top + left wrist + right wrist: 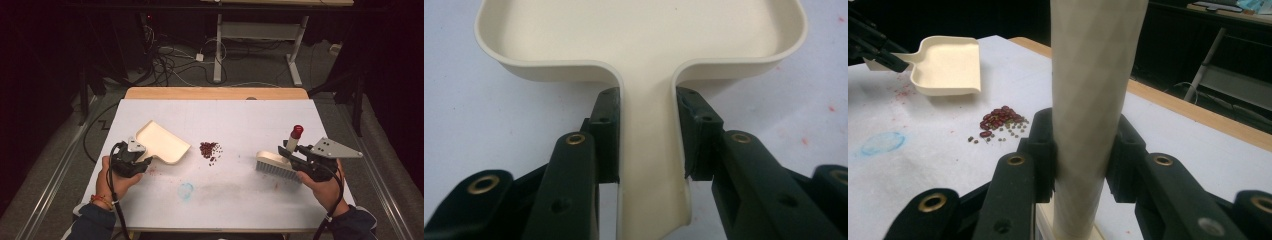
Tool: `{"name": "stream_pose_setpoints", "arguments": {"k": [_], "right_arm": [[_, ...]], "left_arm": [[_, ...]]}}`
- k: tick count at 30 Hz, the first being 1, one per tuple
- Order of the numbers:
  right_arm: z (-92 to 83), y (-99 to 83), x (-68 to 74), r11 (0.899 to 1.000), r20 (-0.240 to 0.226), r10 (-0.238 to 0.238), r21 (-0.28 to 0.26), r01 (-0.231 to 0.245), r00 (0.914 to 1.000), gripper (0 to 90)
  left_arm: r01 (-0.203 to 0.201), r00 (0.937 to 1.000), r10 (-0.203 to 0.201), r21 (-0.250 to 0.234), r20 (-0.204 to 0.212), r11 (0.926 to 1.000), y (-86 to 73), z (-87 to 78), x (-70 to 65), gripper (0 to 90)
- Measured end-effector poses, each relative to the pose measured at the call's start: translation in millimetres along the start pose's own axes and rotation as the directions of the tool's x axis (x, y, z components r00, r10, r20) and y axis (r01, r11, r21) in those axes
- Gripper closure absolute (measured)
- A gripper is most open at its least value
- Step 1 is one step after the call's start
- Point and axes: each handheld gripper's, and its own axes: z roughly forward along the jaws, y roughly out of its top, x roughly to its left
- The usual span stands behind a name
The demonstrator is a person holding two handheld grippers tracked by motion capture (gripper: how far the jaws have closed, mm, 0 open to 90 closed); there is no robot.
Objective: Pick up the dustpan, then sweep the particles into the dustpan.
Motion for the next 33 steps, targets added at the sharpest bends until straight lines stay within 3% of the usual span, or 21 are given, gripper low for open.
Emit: {"name": "stream_pose_setpoints", "arguments": {"k": [5, 8, 9, 14, 19, 23, 28, 29, 33], "right_arm": [[2.1, -1.4, -0.4, 1.000, -0.008, -0.002, 0.006, 0.002, 1.0000, 69.8], [2.1, -2.2, -1.0, 1.000, 0.002, 0.004, 0.006, -0.004, 1.0000, 69.8], [0.5, -1.9, -2.8, 1.000, 0.028, 0.010, -0.003, -0.010, 0.9995, 69.8], [0.4, -0.2, -10.8, 0.999, 0.063, 0.045, -0.025, -0.044, 0.9970, 69.8], [11.5, 6.3, -16.6, 0.998, 0.099, 0.054, -0.035, -0.050, 0.9936, 69.8], [27.1, 13.9, -21.4, 0.996, 0.104, 0.078, -0.040, -0.074, 0.9915, 69.8], [52.9, 28.3, -21.5, 0.997, 0.099, 0.068, -0.043, -0.064, 0.9928, 69.8], [65.7, 36.2, -22.2, 0.997, 0.098, 0.074, -0.044, -0.070, 0.9924, 69.8], [96.5, 52.5, -25.0, 0.997, 0.107, 0.068, -0.031, -0.065, 0.9919, 69.9]], "left_arm": [[-0.015, 0.9998, 0.015, 0.003, 0.014, 0.9999, -6.3, -9.4, -3.7, 64.2], [-0.007, 0.9990, 0.007, 0.008, 0.044, 0.9999, -11.8, -15.4, -5.0, 64.2], [-0.007, 0.9985, 0.006, 0.012, 0.054, 0.9999, -13.6, -17.1, -6.0, 64.1], [-0.010, 0.9952, 0.007, 0.033, 0.098, 0.9994, -22.7, -22.2, -11.6, 64.1], [-0.046, 0.9900, 0.038, 0.060, 0.136, 0.9972, -26.7, -22.9, -19.8, 64.1], [-0.060, 0.9834, 0.047, 0.071, 0.175, 0.9956, -30.1, -21.0, -27.8, 64.1], [-0.088, 0.9762, 0.070, 0.078, 0.205, 0.9931, -27.9, -17.2, -37.8, 64.1], [-0.099, 0.9730, 0.080, 0.076, 0.216, 0.9922, -25.7, -16.5, -40.8, 64.1], [-0.119, 0.9725, 0.099, 0.083, 0.211, 0.9894, -22.8, -12.4, -46.3, 64.0]]}}
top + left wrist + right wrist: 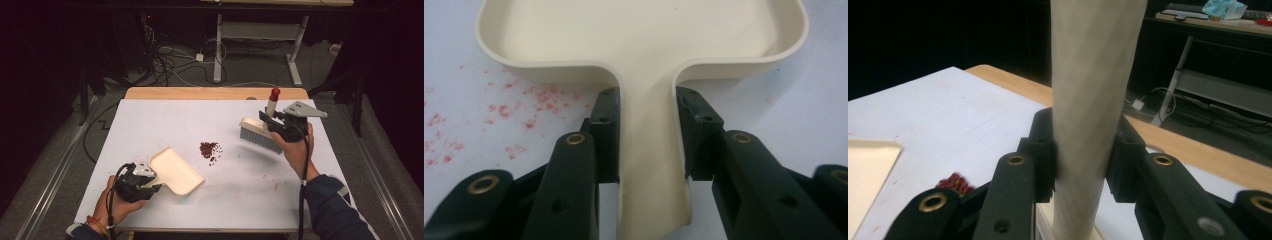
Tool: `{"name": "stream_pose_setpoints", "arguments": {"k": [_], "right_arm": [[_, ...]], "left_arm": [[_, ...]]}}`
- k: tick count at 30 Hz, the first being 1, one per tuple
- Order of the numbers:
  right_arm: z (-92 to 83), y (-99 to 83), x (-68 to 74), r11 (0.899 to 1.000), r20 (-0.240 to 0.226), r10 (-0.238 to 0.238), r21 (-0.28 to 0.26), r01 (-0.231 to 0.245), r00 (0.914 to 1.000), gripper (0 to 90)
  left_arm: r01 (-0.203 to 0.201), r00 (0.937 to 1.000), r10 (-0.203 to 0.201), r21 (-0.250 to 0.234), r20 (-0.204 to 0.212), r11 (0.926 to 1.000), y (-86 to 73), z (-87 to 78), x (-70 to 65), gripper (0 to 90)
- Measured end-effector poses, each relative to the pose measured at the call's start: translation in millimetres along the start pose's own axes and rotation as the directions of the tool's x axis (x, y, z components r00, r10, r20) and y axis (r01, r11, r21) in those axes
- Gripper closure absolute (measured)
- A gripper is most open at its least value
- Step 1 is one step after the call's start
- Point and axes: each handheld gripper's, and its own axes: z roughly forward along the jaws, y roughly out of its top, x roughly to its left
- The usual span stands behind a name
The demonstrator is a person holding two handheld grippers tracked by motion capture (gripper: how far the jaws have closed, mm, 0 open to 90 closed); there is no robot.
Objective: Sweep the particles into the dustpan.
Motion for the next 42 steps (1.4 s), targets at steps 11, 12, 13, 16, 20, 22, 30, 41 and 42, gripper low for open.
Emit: {"name": "stream_pose_setpoints", "arguments": {"k": [11, 12, 13, 16, 20, 22, 30, 41, 42], "right_arm": [[70.0, 17.0, 29.2, 0.999, -0.014, -0.032, 0.040, 0.033, 0.9994, 69.9], [75.7, 17.0, 32.6, 0.999, -0.020, -0.033, 0.035, 0.034, 0.9993, 69.8], [81.3, 16.7, 36.7, 0.999, -0.020, -0.024, 0.037, 0.025, 0.9995, 69.9], [99.5, 13.2, 50.4, 0.999, -0.035, -0.011, 0.047, 0.012, 0.9993, 69.8], [108.8, 7.7, 62.0, 0.999, -0.055, 0.002, 0.041, 0.001, 0.9985, 69.8], [108.7, 7.3, 66.9, 0.999, -0.052, -0.002, 0.039, 0.004, 0.9986, 69.8], [97.1, 2.7, 91.2, 0.997, -0.081, -0.061, 0.048, 0.065, 0.9949, 69.8], [83.6, -3.4, 116.5, 0.994, -0.119, -0.087, 0.053, 0.094, 0.9891, 69.5], [82.8, -3.6, 117.0, 0.994, -0.120, -0.084, 0.057, 0.091, 0.9893, 69.5]], "left_arm": [[0.016, 0.9998, -0.016, -0.011, 0.010, 0.9998, 2.7, 6.2, -2.2, 63.9], [0.016, 0.9998, -0.016, -0.008, 0.008, 0.9998, 3.1, 6.8, -2.7, 64.0], [0.015, 0.9999, -0.015, -0.008, 0.007, 0.9999, 3.2, 7.3, -3.2, 63.9], [0.021, 0.9998, -0.021, -0.007, 0.003, 0.9997, 3.1, 8.4, -4.6, 63.9], [0.025, 0.9997, -0.025, -0.004, -0.001, 0.9997, 4.1, 9.1, -5.6, 63.9], [0.033, 0.9995, -0.033, -0.004, -0.001, 0.9995, 5.0, 10.5, -6.5, 63.9], [0.071, 0.9975, -0.071, -0.002, 0.004, 0.9975, 13.2, 18.1, -10.5, 63.9], [0.053, 0.9981, -0.051, 0.034, -0.033, 0.9980, 25.7, 25.1, -19.5, 63.9], [0.053, 0.9981, -0.051, 0.034, -0.033, 0.9980, 25.7, 25.1, -19.5, 63.9]]}}
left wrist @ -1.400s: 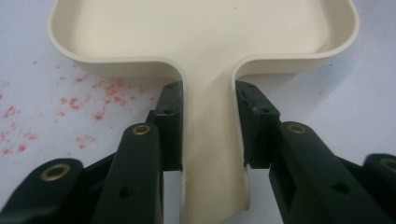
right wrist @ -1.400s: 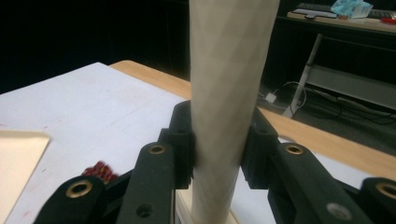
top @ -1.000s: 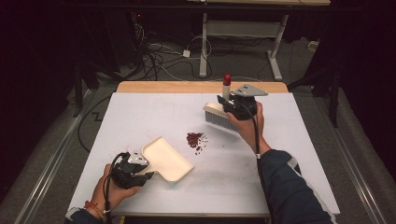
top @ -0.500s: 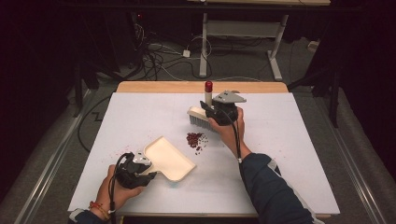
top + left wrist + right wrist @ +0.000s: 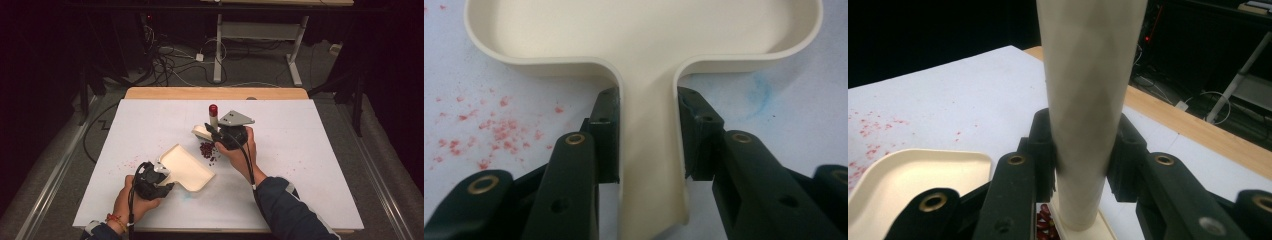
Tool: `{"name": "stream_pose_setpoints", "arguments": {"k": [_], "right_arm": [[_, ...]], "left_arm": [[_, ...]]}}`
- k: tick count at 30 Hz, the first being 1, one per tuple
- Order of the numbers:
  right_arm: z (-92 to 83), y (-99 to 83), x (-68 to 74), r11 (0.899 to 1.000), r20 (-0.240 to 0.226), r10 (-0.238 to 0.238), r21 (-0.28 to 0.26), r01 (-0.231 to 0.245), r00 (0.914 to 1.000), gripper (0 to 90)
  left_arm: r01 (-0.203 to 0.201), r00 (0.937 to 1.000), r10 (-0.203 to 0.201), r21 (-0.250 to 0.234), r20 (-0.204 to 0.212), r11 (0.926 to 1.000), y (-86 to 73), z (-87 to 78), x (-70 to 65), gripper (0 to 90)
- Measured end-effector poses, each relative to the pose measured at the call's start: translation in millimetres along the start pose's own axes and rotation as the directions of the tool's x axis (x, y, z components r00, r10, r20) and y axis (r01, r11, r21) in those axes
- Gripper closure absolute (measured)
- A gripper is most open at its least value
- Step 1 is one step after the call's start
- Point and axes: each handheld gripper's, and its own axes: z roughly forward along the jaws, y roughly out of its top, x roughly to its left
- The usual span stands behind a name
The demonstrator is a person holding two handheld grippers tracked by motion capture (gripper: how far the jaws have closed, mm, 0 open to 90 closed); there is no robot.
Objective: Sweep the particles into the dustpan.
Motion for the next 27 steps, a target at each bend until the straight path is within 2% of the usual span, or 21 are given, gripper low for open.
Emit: {"name": "stream_pose_setpoints", "arguments": {"k": [15, 24, 27], "right_arm": [[-11.8, -4.4, 18.6, 0.999, -0.022, 0.041, 0.003, -0.041, 0.9989, 68.7], [-21.0, -7.9, 38.0, 0.998, -0.021, 0.065, 0.004, -0.065, 0.9977, 68.4], [-27.8, -8.5, 49.1, 0.998, -0.022, 0.063, 0.005, -0.063, 0.9978, 68.4]], "left_arm": [[0.000, 1.0000, 0.000, 0.015, -0.005, 0.9999, 11.5, 6.9, -7.4, 63.9], [0.018, 0.9998, -0.018, 0.027, -0.006, 0.9995, 20.4, 11.9, -13.5, 63.9], [0.015, 0.9998, -0.015, 0.030, -0.010, 0.9994, 23.3, 13.4, -15.2, 63.9]]}}
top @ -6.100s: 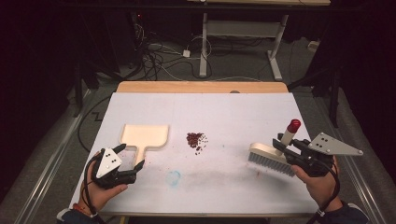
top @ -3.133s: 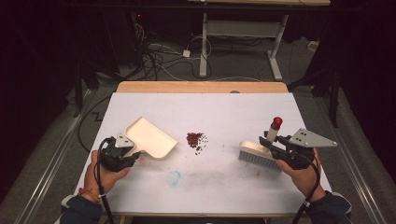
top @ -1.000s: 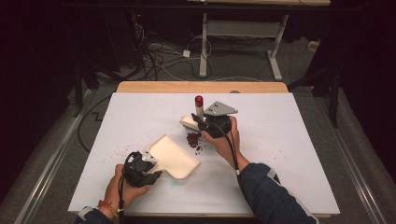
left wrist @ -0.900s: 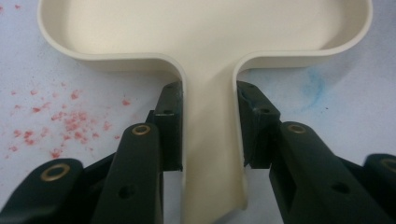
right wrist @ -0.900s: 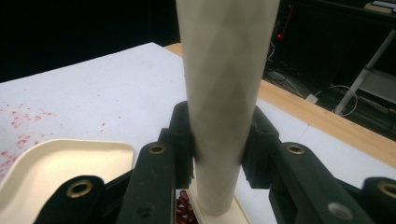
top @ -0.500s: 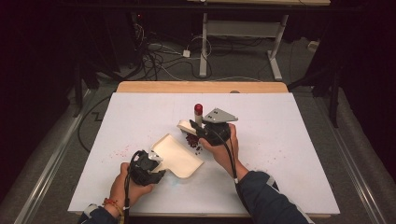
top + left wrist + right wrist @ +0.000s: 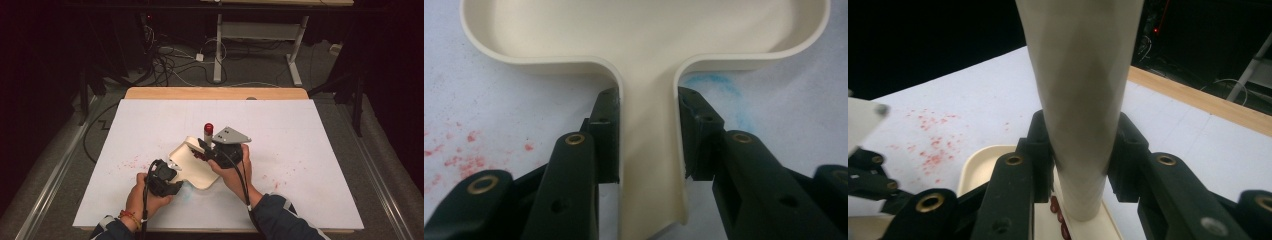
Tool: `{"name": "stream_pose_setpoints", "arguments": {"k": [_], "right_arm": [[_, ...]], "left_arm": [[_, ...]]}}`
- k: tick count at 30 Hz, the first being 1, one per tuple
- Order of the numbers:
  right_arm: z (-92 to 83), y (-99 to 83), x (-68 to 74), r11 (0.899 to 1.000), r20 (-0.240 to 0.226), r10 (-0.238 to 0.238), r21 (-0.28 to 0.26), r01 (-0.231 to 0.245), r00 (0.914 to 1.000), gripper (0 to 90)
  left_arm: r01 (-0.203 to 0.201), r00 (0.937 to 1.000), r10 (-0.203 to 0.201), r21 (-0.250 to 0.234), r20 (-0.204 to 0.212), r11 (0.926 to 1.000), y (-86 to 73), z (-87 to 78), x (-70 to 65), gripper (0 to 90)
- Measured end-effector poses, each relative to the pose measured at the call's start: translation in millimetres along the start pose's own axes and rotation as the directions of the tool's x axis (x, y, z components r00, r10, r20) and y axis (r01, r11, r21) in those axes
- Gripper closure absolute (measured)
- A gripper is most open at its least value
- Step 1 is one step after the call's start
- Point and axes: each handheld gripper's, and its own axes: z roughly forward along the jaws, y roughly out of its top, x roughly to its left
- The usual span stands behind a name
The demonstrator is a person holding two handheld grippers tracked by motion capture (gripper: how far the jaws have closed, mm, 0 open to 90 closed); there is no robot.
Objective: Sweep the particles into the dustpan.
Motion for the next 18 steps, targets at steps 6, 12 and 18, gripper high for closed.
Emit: {"name": "stream_pose_setpoints", "arguments": {"k": [6, 12, 18], "right_arm": [[-9.2, -2.3, 9.2, 1.000, -0.014, 0.021, 0.007, -0.021, 0.9997, 68.5], [-14.7, -2.8, 13.7, 1.000, -0.036, 0.018, 0.006, -0.018, 0.9992, 68.7], [-19.8, -1.8, 15.7, 1.000, -0.061, 0.017, -0.009, -0.017, 0.9980, 69.3]], "left_arm": [[0.020, 0.9997, -0.020, -0.004, 0.013, 0.9998, 0.2, 1.7, 2.2, 63.8], [0.026, 0.9995, -0.026, -0.002, 0.019, 0.9997, 0.2, 3.9, 3.6, 63.7], [0.016, 0.9998, -0.016, -0.003, 0.012, 0.9999, 0.8, 4.5, 3.4, 63.7]]}}
